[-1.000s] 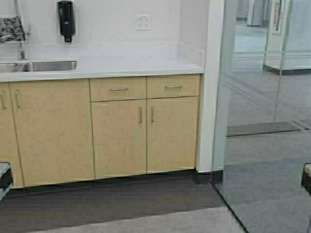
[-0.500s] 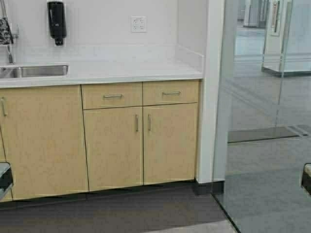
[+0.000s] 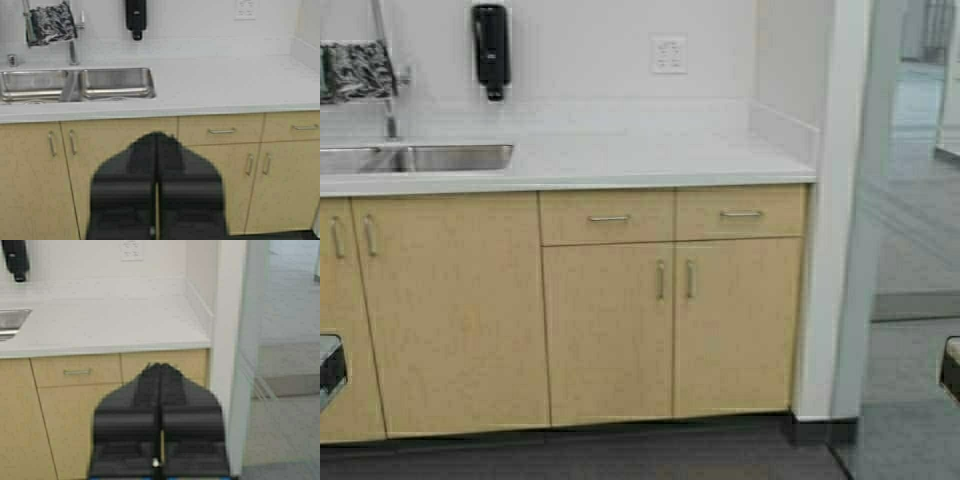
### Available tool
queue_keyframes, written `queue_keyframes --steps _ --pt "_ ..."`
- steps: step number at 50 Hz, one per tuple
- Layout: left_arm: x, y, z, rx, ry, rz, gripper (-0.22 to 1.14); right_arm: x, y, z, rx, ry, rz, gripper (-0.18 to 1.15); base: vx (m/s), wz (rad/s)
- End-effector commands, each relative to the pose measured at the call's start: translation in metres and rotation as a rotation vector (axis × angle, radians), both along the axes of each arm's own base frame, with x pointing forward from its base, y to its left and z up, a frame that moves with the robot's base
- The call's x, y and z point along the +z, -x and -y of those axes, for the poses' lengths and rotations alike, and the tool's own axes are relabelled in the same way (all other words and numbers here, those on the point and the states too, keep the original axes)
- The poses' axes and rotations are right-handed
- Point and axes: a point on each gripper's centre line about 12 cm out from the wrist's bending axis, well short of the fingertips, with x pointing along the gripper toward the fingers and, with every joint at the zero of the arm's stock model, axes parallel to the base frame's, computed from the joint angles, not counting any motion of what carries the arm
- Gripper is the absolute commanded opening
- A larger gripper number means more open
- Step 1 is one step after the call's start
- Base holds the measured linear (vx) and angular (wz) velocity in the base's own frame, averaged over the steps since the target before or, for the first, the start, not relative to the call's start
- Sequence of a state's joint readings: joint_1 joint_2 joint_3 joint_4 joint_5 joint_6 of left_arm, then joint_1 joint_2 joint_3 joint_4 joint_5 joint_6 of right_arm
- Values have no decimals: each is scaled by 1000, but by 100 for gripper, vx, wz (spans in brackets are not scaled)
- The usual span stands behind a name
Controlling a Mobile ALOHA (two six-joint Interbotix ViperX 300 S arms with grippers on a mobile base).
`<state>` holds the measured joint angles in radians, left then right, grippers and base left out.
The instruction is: Get the cloth and wipe up the spill under the wine glass
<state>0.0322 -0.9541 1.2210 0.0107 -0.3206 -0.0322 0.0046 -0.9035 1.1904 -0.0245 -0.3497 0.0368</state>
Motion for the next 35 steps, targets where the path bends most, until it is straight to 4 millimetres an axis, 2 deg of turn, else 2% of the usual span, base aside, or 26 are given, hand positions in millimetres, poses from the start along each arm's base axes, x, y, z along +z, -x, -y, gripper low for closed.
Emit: queue_keyframes --steps 1,12,35 --pt "1 -1 0 2 7 5 3 10 -2 -2 10 -7 31 5 42 21" --pt "5 0 0 2 17 34 3 11 -2 -6 33 3 34 5 41 18" --pt "1 2 0 0 27 28 3 10 -1 -7 38 18 32 5 42 20"
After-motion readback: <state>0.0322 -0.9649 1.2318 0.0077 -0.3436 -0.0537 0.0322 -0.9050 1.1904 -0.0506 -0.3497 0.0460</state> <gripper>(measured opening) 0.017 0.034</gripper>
